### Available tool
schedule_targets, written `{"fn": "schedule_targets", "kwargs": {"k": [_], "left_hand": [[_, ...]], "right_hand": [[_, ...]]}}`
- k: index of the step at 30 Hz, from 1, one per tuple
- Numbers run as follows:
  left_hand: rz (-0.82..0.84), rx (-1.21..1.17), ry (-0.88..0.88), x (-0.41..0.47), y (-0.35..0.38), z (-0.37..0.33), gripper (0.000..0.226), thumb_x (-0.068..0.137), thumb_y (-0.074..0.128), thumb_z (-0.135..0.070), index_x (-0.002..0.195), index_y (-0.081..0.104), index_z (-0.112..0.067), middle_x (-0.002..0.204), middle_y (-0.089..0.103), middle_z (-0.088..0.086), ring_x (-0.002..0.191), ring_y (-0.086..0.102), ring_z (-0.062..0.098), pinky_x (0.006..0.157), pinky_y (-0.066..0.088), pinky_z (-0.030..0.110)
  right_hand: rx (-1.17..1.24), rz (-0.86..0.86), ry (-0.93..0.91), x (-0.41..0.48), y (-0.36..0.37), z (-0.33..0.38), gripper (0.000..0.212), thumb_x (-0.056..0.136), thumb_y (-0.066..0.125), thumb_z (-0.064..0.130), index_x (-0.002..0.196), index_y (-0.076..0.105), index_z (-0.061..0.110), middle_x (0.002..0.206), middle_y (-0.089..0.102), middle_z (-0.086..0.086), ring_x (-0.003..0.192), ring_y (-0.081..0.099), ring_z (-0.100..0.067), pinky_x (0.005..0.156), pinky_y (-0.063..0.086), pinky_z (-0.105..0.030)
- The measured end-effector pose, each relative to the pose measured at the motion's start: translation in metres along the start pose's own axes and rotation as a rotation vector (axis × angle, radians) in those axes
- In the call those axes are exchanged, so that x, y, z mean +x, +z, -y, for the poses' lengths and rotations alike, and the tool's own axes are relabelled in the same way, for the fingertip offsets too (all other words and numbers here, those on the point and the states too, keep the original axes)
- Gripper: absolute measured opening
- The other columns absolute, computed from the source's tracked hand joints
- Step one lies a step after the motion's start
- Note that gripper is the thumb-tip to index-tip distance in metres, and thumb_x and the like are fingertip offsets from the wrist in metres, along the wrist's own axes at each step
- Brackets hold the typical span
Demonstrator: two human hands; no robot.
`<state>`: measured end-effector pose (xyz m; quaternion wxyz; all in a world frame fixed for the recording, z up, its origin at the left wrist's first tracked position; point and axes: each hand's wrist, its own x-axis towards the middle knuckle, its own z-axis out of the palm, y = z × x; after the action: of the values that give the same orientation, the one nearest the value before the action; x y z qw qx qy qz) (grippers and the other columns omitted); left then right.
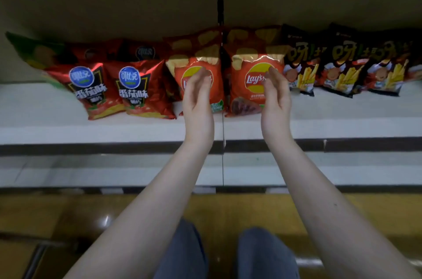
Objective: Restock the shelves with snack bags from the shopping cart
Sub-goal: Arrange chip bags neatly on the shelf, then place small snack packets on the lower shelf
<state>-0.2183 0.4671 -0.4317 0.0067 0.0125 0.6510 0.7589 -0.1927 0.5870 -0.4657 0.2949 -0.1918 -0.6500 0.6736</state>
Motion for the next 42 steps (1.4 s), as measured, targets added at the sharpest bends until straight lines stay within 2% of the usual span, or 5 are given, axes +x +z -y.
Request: {"fn": "schedule_targets", "kwargs": {"k": [11, 19, 25, 32, 42], "left_hand": [[-0.042, 0.059, -0.161, -0.109, -0.025, -0.231, 0.02, 0.1, 0.045, -0.025, 0.11, 0.062, -0.02, 0.115, 0.068, 0.003, 0.109, 0.063, 0.013, 0.101, 0.045, 0.035], [-0.357, 0.008, -0.107, -0.193, -0.081, -0.357, 0.022, 0.099, 0.047, -0.024, 0.111, 0.064, -0.017, 0.107, 0.071, 0.002, 0.102, 0.066, 0.017, 0.095, 0.047, 0.034], [-0.58, -0.04, -0.045, -0.23, -0.141, -0.395, 0.016, 0.094, 0.052, -0.025, 0.1, 0.066, -0.021, 0.1, 0.071, 0.002, 0.101, 0.065, 0.026, 0.094, 0.049, 0.04], [-0.853, -0.138, 0.005, -0.274, -0.256, -0.433, 0.017, 0.098, 0.05, -0.018, 0.097, 0.067, -0.019, 0.098, 0.072, 0.005, 0.093, 0.069, 0.02, 0.074, 0.052, 0.027], [-0.985, -0.182, 0.049, -0.318, -0.434, -0.465, 0.019, 0.1, 0.046, -0.018, 0.1, 0.065, -0.016, 0.102, 0.071, 0.007, 0.095, 0.068, 0.021, 0.079, 0.05, 0.027]], "right_hand": [[-0.035, 0.236, 0.131, -0.082, -0.014, 0.236, 0.025, 0.101, 0.041, 0.018, 0.118, 0.056, 0.008, 0.117, 0.06, 0.0, 0.113, 0.057, -0.011, 0.094, 0.046, -0.02], [-0.006, 0.5, 0.121, -0.139, 0.01, 0.382, 0.023, 0.099, 0.042, 0.026, 0.117, 0.057, 0.024, 0.119, 0.062, 0.003, 0.114, 0.058, -0.013, 0.103, 0.044, -0.037], [0.043, 0.706, 0.126, -0.191, 0.063, 0.406, 0.031, 0.1, 0.041, 0.02, 0.127, 0.053, 0.009, 0.117, 0.06, 0.006, 0.107, 0.058, 0.004, 0.089, 0.046, -0.012], [0.079, 0.949, 0.125, -0.283, 0.161, 0.427, 0.031, 0.1, 0.04, 0.023, 0.127, 0.052, 0.011, 0.122, 0.061, -0.001, 0.111, 0.058, -0.008, 0.087, 0.047, -0.012], [0.049, 1.057, 0.113, -0.417, 0.288, 0.433, 0.018, 0.1, 0.041, 0.015, 0.109, 0.056, 0.019, 0.107, 0.063, 0.001, 0.093, 0.063, -0.001, 0.08, 0.051, -0.016]]}}
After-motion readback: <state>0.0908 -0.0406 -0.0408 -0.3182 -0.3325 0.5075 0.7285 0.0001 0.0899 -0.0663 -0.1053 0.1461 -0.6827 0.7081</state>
